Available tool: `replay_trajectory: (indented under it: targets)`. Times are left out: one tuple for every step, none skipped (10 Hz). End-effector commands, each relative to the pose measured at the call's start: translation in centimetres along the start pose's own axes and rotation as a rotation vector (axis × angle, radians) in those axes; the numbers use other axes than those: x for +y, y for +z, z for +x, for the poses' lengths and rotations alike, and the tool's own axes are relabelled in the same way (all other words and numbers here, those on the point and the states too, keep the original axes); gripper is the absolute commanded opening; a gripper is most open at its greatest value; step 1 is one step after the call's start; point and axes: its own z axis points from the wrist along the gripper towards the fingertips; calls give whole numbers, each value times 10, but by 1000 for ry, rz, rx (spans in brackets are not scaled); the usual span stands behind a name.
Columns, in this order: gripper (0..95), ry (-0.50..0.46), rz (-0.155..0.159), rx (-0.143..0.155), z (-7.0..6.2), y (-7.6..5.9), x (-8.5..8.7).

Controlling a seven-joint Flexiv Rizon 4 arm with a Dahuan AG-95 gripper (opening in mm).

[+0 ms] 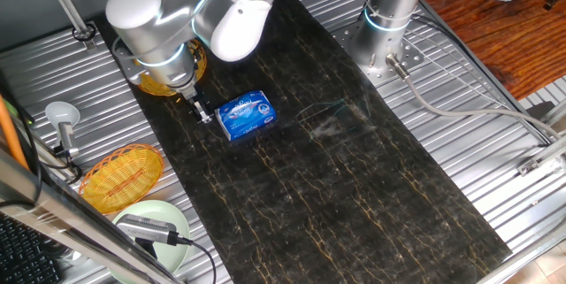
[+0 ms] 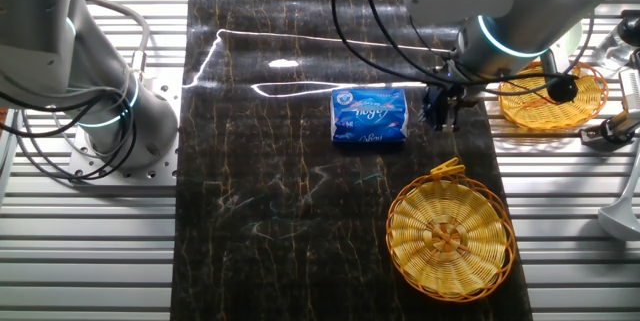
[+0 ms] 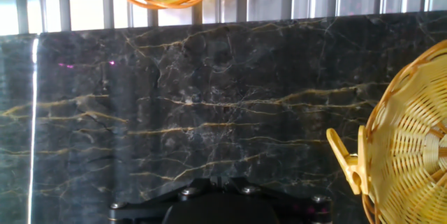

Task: Use a clamp

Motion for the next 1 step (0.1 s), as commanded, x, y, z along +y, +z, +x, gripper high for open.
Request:
replay_trajectory:
  targets:
    - [0,-3,-3,1,0,0,0]
